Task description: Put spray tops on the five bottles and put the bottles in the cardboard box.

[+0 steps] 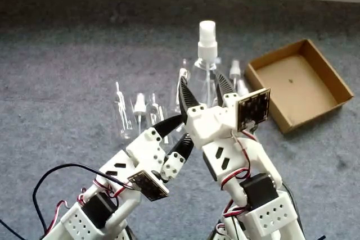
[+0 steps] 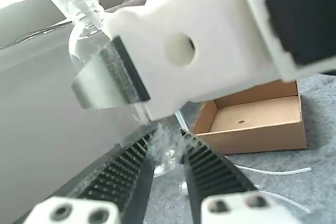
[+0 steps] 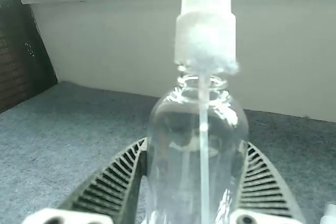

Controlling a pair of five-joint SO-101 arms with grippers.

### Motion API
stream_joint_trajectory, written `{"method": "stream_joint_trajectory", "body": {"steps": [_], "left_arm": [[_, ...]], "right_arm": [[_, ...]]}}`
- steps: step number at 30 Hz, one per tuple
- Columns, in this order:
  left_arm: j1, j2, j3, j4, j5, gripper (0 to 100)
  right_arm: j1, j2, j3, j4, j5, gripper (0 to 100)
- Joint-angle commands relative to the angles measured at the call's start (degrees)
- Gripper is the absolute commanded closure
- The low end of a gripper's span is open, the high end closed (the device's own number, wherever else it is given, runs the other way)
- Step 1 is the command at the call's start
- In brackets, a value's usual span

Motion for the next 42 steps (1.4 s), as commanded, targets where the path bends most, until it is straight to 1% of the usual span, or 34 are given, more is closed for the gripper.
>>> {"method": "stream_joint_trajectory", "body": {"steps": [1,5,8,12,15,24,28,36,42], "left_arm": [[0.3,-0.4,1.3,-1.1,0.9,100],[3.4,-0.4,1.3,-1.1,0.9,100],[5.8,-0.4,1.3,-1.0,0.9,100],[7.2,-0.5,1.3,0.8,0.9,100],[6.3,-0.5,1.3,1.1,0.9,100],[-1.2,-0.5,1.3,1.1,0.8,100],[-1.7,-0.4,1.3,1.1,0.8,100],[-6.3,-0.4,1.3,1.1,0.8,100],[-7.8,-0.4,1.3,1.0,0.8,100]], "right_arm": [[-0.6,-1.1,-1.3,-0.2,-0.4,80.0],[-1.1,-1.1,-1.4,-0.4,-0.3,80.0],[-3.8,-1.1,-1.5,-0.4,-0.2,80.0],[-6.5,-1.1,-1.5,-0.5,-0.2,80.0],[-6.5,-1.1,-1.5,-0.5,-0.2,80.0],[-6.6,-1.1,-3.9,-0.1,-0.4,80.0],[-6.6,-1.1,-3.9,-0.1,-0.3,80.0],[-6.6,-1.1,-3.9,-0.1,-0.3,80.0],[-6.5,-1.1,-3.8,-0.1,-0.3,80.0]]}}
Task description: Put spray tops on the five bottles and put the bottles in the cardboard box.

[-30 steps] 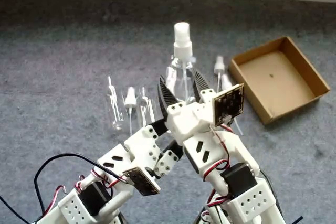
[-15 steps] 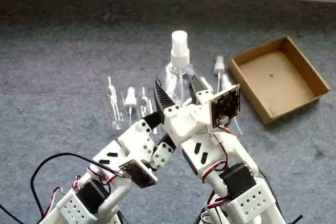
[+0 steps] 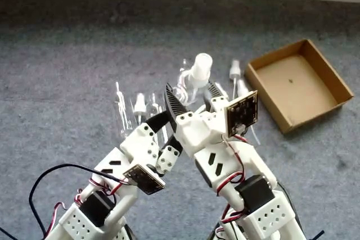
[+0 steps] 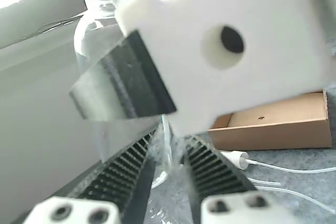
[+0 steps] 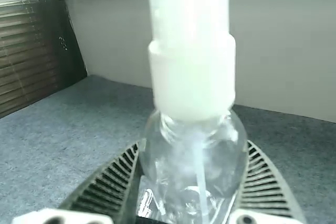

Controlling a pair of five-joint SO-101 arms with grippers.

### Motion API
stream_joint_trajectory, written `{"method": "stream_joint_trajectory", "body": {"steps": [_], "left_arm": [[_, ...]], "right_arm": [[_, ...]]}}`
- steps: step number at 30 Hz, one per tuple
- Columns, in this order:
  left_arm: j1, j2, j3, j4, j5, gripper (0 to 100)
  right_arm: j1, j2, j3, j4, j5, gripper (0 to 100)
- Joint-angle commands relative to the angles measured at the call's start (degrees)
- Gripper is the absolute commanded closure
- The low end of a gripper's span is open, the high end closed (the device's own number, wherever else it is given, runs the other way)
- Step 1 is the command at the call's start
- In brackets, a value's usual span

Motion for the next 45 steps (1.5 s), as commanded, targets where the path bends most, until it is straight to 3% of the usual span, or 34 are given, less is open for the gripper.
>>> {"method": "stream_joint_trajectory", "body": {"steps": [1,7,12,19,27,35,45], "left_arm": [[-1.1,-0.4,1.3,1.2,0.6,100],[1.3,-0.5,1.3,1.8,0.6,100],[3.4,-0.5,1.3,6.2,0.6,100],[3.6,-0.5,1.3,6.6,0.6,100],[3.7,-0.5,1.3,6.6,0.6,100],[3.9,-0.5,1.3,6.6,0.6,100],[3.6,-0.4,1.3,6.7,0.6,100]], "right_arm": [[-0.5,-1.1,-3.8,-0.1,-0.3,80.0],[2.7,-1.1,-3.9,-0.1,-0.2,80.0],[12.4,-1.1,-3.9,-0.3,-0.2,80.0],[26.9,-0.7,-4.0,-0.5,-0.1,80.0],[37.8,-0.5,-3.8,-5.5,-0.1,80.0],[42.5,0.4,-4.5,-6.7,1.3,80.0],[46.2,21.6,-18.4,-6.7,3.9,80.0]]}}
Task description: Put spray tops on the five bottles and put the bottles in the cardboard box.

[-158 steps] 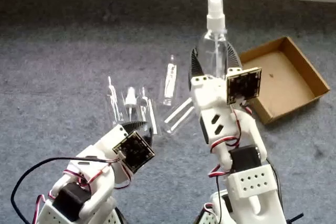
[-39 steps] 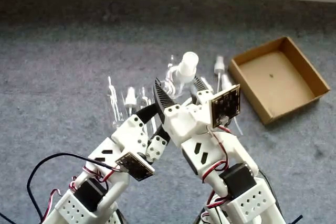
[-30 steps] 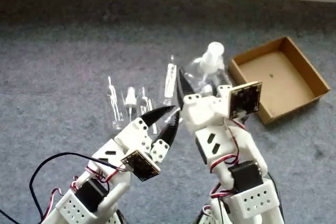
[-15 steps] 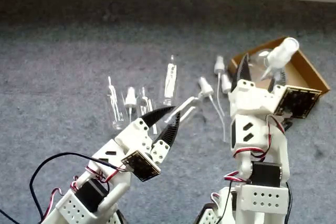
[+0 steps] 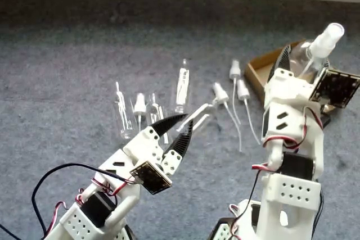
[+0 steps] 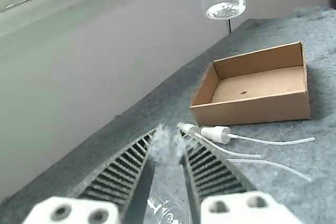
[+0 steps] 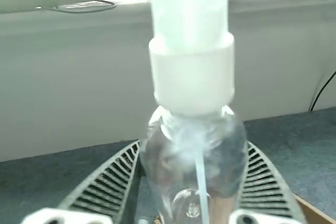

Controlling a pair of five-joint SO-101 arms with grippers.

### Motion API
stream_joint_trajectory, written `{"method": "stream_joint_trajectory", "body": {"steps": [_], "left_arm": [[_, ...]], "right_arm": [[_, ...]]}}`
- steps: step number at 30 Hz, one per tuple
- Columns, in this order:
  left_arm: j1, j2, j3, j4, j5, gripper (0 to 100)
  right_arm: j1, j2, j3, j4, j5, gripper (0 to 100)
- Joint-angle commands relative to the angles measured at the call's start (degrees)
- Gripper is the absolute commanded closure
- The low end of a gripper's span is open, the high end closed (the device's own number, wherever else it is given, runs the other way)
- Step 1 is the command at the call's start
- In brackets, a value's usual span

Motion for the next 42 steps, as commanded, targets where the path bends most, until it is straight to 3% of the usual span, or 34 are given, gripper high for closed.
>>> {"method": "stream_joint_trajectory", "body": {"steps": [1,10,18,28,42], "left_arm": [[0.7,-0.4,1.3,0.3,0.6,100],[0.7,-0.4,1.3,0.4,0.6,100],[0.7,-0.4,1.3,2.7,0.5,100],[0.7,-0.4,1.3,2.8,0.4,100],[0.7,-0.4,1.3,2.9,0.4,100]], "right_arm": [[2.7,7.7,-7.7,-1.8,0.7,80.0],[4.5,26.5,-10.1,-19.7,1.1,80.0],[6.4,44.7,-14.3,-29.2,1.1,80.0],[9.5,69.2,-35.9,-29.2,1.1,80.0],[9.5,91.4,-56.3,-29.7,1.1,80.0]]}}
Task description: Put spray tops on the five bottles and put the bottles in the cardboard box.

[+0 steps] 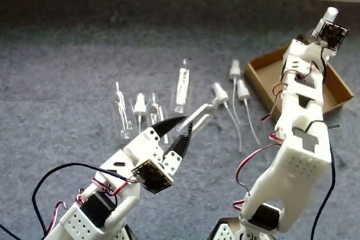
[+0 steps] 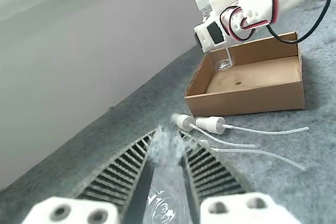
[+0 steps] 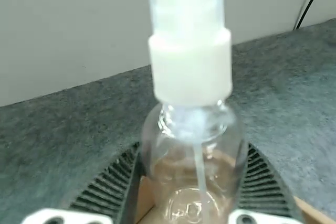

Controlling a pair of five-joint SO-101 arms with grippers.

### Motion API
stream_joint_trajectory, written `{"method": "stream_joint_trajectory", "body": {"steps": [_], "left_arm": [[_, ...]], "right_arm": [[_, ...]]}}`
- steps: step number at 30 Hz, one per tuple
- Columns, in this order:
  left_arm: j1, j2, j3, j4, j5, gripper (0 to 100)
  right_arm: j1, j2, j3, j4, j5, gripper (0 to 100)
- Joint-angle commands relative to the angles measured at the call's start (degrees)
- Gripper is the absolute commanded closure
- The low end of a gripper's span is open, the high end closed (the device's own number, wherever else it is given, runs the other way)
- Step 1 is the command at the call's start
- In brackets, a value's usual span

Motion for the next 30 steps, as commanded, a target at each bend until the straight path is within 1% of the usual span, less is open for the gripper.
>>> {"method": "stream_joint_trajectory", "body": {"steps": [1,6,27,30], "left_arm": [[0.7,-0.4,1.3,0.3,0.4,100],[0.7,-0.4,1.3,0.3,0.4,100],[0.7,-0.4,1.3,0.3,0.4,100],[0.7,-0.4,1.3,0.3,0.4,100]], "right_arm": [[0.7,1.1,-7.2,-2.0,0.7,80.0],[0.3,4.3,-8.6,-2.0,0.7,80.0],[-0.1,4.8,-8.1,-1.5,0.7,79.3],[-0.4,4.8,-8.0,-1.5,0.5,74.5]]}}
